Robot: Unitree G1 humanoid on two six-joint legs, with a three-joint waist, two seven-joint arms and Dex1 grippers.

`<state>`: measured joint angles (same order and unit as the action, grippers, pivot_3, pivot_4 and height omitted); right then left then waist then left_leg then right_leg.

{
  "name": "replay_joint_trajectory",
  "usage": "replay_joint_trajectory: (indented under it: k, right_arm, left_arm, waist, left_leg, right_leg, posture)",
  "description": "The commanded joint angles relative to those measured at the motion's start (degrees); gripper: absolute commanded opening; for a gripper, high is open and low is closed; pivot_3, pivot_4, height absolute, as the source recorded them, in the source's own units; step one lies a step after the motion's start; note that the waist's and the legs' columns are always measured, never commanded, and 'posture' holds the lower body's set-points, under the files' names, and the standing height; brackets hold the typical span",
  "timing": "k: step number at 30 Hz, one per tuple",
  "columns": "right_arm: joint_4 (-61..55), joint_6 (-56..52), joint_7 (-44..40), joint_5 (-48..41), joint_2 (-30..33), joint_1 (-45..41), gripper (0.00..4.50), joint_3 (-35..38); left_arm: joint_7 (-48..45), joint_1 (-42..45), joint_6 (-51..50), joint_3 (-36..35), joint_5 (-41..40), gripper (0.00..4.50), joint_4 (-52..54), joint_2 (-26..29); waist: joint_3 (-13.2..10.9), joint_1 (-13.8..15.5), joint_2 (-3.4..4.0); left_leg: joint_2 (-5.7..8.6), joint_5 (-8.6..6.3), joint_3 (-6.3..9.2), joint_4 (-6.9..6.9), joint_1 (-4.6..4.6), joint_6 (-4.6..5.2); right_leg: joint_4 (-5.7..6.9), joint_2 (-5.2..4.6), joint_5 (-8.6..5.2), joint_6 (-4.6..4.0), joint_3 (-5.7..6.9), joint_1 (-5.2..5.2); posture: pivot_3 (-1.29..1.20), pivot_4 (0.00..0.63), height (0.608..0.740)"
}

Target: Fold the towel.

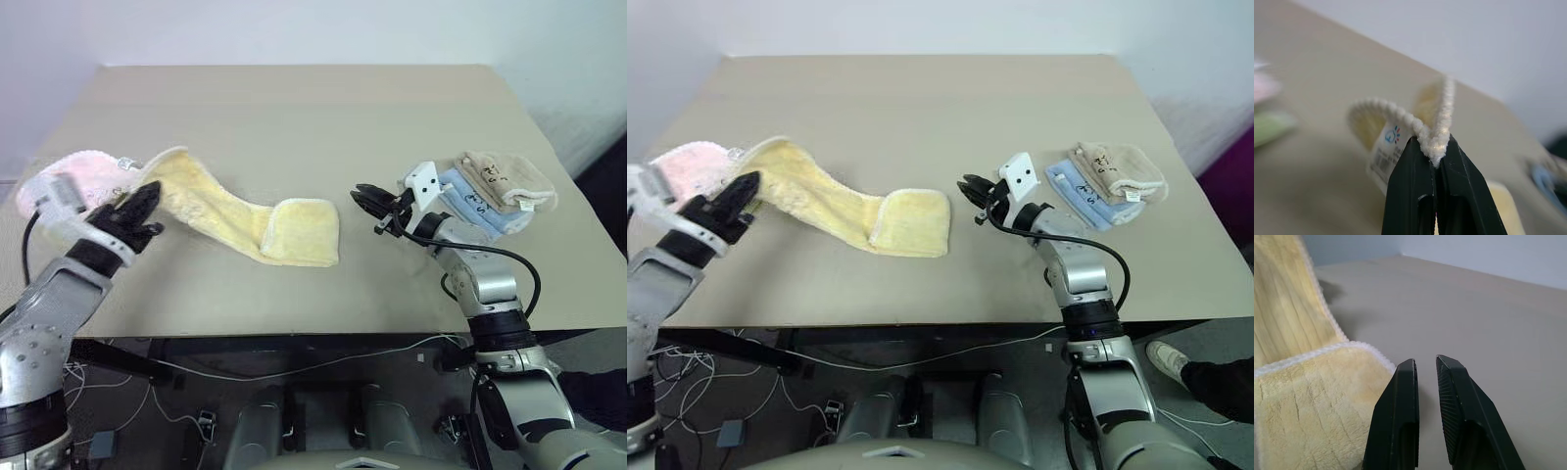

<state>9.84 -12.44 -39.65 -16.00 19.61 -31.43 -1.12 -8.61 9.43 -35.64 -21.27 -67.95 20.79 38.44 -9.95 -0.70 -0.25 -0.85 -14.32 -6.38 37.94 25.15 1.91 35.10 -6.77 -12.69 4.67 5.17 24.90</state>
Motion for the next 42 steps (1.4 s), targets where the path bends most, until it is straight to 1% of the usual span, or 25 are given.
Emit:
replay_joint_trajectory:
  k: [1, 3, 5, 7, 8, 9, 11, 16, 19, 24, 27, 31, 33, 34, 35, 38, 40, 42]
  right_arm:
    - [-2.17, 0.82, 0.74, -0.60, 0.07, 0.62, 0.68, 1.75]
    - [-2.58, 0.66, 1.06, -0.63, 0.16, 0.95, 0.68, 1.95]
    - [-2.98, 0.50, 1.29, -0.74, 0.32, 1.20, 0.68, 2.19]
    - [-3.57, 0.26, 1.60, -0.84, 0.52, 1.59, 0.68, 2.47]
    - [-4.01, 0.07, 1.86, -0.85, 0.63, 1.93, 0.68, 2.67]
    - [-4.30, -0.06, 2.04, -0.84, 0.70, 2.15, 0.68, 2.80]
    - [-5.26, -0.46, 2.58, -0.85, 0.89, 2.77, 0.68, 3.19]
    - [-7.64, -1.63, 3.82, -1.05, 1.64, 4.30, 0.68, 4.42]
    - [-8.53, -2.19, 4.42, -1.31, 1.84, 4.80, 0.68, 4.99]
    - [-9.63, -2.67, 5.13, -1.41, 2.00, 5.32, 0.68, 5.43]
    - [-10.04, -2.92, 5.37, -1.39, 2.15, 5.41, 0.68, 5.57]
    - [-10.42, -3.22, 5.49, -1.34, 2.37, 5.45, 0.68, 5.61]
    - [-10.39, -3.28, 5.55, -1.32, 2.38, 5.29, 0.68, 5.57]
    - [-10.39, -3.30, 5.64, -1.27, 2.32, 5.10, 0.68, 5.49]
    - [-10.42, -3.34, 5.72, -1.25, 2.24, 4.93, 0.68, 5.41]
    - [-11.01, -3.47, 5.59, -1.63, 1.72, 4.14, 0.68, 4.91]
    - [-11.57, -3.83, 5.26, -2.10, 1.39, 3.65, 0.68, 4.53]
    - [-12.46, -4.81, 4.92, -2.74, 0.60, 2.83, 0.33, 3.55]
  left_arm:
    - [-5.89, 5.89, 0.09, 8.43, 6.98, 0.02, 4.21, 0.32]
    - [-8.59, 9.11, 0.38, 13.32, 11.12, 0.02, 4.73, -0.37]
    - [-10.60, 11.19, 0.87, 16.67, 14.50, 0.02, 4.62, -1.28]
    - [-12.87, 13.85, 1.49, 22.06, 19.89, 0.02, 3.76, -2.55]
    - [-14.28, 15.44, 2.13, 26.27, 24.15, 0.02, 2.72, -3.21]
    - [-15.29, 16.40, 2.55, 28.93, 27.13, 0.02, 1.95, -3.71]
    - [-17.21, 17.77, 2.66, 33.86, 31.38, 0.02, 0.45, -5.61]
    - [-19.74, 18.79, 2.15, 38.14, 36.28, 0.02, -1.14, -10.47]
    - [-20.29, 19.24, 1.99, 38.03, 38.38, 0.02, -2.69, -12.64]
    - [-22.03, 18.97, -1.59, 36.29, 36.71, 0.02, -4.12, -15.35]
    - [-23.52, 18.38, -3.65, 34.58, 34.78, 0.71, -3.66, -15.94]
    - [-23.78, 18.22, -7.25, 29.82, 29.65, 2.01, -2.57, -17.68]
    - [-23.92, 18.12, -8.79, 27.85, 27.89, 2.80, -1.86, -17.73]
    - [-23.67, 18.00, -9.58, 26.56, 27.03, 3.07, -1.53, -17.51]
    - [-23.53, 17.82, -10.09, 25.34, 26.27, 3.43, -1.22, -17.25]
    - [-22.16, 17.36, -9.04, 20.13, 25.29, 4.39, -1.06, -16.80]
    - [-20.21, 17.70, -8.54, 17.34, 25.83, 4.39, -2.32, -16.91]
    - [-17.61, 18.38, -6.42, 14.85, 28.91, 4.41, -5.58, -16.48]
  waist:
    - [0.00, 0.05, 0.00]
    - [0.00, -0.01, -0.01]
    - [-0.01, -0.17, 0.00]
    - [-0.02, -0.16, 0.01]
    - [-0.02, -0.17, 0.01]
    - [-0.02, -0.05, 0.01]
    - [-0.02, 0.10, 0.01]
    - [-0.05, 0.07, -0.02]
    - [-0.05, 0.08, -0.02]
    - [-0.06, 0.08, -0.04]
    - [-0.06, 0.07, -0.04]
    - [-0.06, 0.09, -0.04]
    - [-0.06, 0.07, -0.04]
    - [-0.06, 0.07, -0.04]
    - [-0.06, 0.06, -0.04]
    - [-0.06, 0.03, -0.04]
    - [-0.06, 0.05, -0.04]
    - [-0.06, 0.05, -0.04]
  left_leg:
    - [0.00, 0.01, 0.00, 0.00, 0.07, -0.02]
    - [0.01, 0.05, 0.00, 0.01, 0.20, -0.05]
    - [0.01, 0.06, -0.04, 0.01, 0.21, -0.03]
    - [-0.03, 0.15, -0.06, 0.01, 0.21, 0.11]
    - [-0.05, 0.17, -0.07, 0.01, 0.20, 0.12]
    - [-0.06, 0.18, -0.08, 0.01, 0.20, 0.13]
    - [-0.05, 0.19, -0.09, 0.02, 0.20, 0.13]
    - [-0.05, 0.19, -0.07, 0.05, 0.21, 0.16]
    - [-0.05, 0.20, -0.05, 0.11, 0.21, 0.17]
    - [-0.06, 0.20, -0.03, 0.12, 0.21, 0.19]
    - [-0.06, 0.20, -0.02, 0.15, 0.21, 0.20]
    - [-0.06, 0.20, 0.00, 0.17, 0.20, 0.20]
    - [-0.06, 0.20, 0.01, 0.18, 0.20, 0.20]
    - [-0.06, 0.20, 0.02, 0.18, 0.19, 0.20]
    - [-0.06, 0.20, 0.02, 0.18, 0.19, 0.20]
    - [-0.06, 0.21, 0.03, 0.19, 0.18, 0.20]
    - [-0.06, 0.21, 0.03, 0.20, 0.18, 0.20]
    - [-0.05, 0.21, 0.04, 0.20, 0.17, 0.20]
  right_leg:
    - [0.01, 0.01, 0.00, 0.00, 0.01, 0.07]
    - [0.04, 0.07, 0.05, 0.04, 0.02, 0.18]
    - [0.04, 0.17, 0.12, 0.18, 0.01, 0.20]
    - [0.04, 0.27, 0.13, 0.19, 0.00, 0.20]
    - [0.04, 0.31, 0.13, 0.20, 0.00, 0.20]
    - [0.05, 0.32, 0.13, 0.20, 0.00, 0.20]
    - [0.06, 0.33, 0.13, 0.21, 0.01, 0.19]
    - [0.06, 0.32, 0.12, 0.23, 0.01, 0.17]
    - [0.10, 0.32, 0.12, 0.24, 0.01, 0.16]
    - [0.11, 0.33, 0.12, 0.25, 0.01, 0.15]
    - [0.12, 0.33, 0.12, 0.25, 0.01, 0.14]
    - [0.12, 0.33, 0.11, 0.26, 0.02, 0.12]
    - [0.13, 0.33, 0.11, 0.26, 0.02, 0.11]
    - [0.13, 0.33, 0.11, 0.26, 0.02, 0.10]
    - [0.14, 0.33, 0.11, 0.26, 0.03, 0.09]
    - [0.14, 0.33, 0.11, 0.26, 0.03, 0.09]
    - [0.15, 0.33, 0.11, 0.26, 0.03, 0.08]
    - [0.15, 0.33, 0.11, 0.26, 0.04, 0.05]
  posture:
    - [0.00, 0.150, 0.740]
    - [0.00, 0.150, 0.740]
    - [0.00, 0.150, 0.740]
    - [0.00, 0.150, 0.740]
    - [0.00, 0.150, 0.740]
    - [0.00, 0.150, 0.740]
    - [0.00, 0.150, 0.740]
    - [0.00, 0.150, 0.740]
    - [0.00, 0.150, 0.740]
    - [0.00, 0.150, 0.740]
    - [0.00, 0.150, 0.740]
    - [0.00, 0.150, 0.740]
    - [0.00, 0.150, 0.740]
    - [0.00, 0.150, 0.740]
    - [0.00, 0.150, 0.740]
    - [0.00, 0.150, 0.740]
    - [0.00, 0.150, 0.740]
    - [0.00, 0.150, 0.740]
